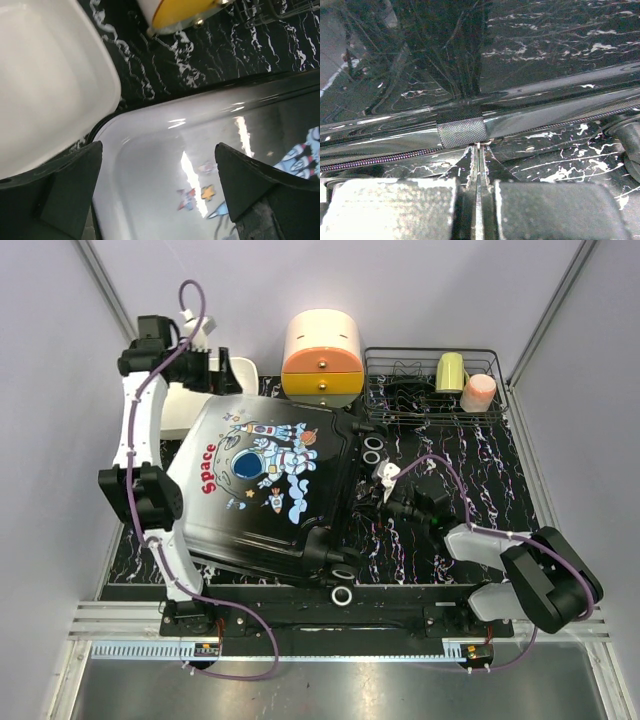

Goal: Open, take out, and arrange the luggage

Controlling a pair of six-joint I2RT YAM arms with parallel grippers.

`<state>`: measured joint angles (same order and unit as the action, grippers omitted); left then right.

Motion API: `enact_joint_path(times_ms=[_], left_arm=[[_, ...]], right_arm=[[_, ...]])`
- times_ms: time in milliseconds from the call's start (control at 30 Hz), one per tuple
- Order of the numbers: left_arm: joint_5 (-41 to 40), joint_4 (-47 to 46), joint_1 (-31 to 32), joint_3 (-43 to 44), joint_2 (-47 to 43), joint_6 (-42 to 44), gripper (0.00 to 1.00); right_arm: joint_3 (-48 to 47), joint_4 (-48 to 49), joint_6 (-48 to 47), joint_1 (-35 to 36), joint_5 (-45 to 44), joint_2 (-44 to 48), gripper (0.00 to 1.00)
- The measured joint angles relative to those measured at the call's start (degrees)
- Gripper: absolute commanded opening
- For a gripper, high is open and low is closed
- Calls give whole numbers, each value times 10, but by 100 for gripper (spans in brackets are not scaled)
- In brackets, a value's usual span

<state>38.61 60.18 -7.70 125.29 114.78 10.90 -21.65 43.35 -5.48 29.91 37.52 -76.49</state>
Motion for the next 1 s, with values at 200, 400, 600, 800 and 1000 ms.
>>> enact_joint_path(times_ms=[200,400,600,800,1000], left_arm=[[-103,-99,130,-93,-87,-8,99],[-151,-162,221,-104,-70,-56,98],[-127,-184,237,-77,6,-111,94],[-107,-208,266,-63,34,-100,80],[-66,-209,264,-61,34,-47,70]], right_arm=[[-7,2,7,1,14,-16,0],[-11,-1,8,1,16,-18,0],[-13,-9,-4,-4,17,-18,0],[-51,-46,-24,-83,93,-47,0],[-134,-64,-45,-162,202,-127,0]])
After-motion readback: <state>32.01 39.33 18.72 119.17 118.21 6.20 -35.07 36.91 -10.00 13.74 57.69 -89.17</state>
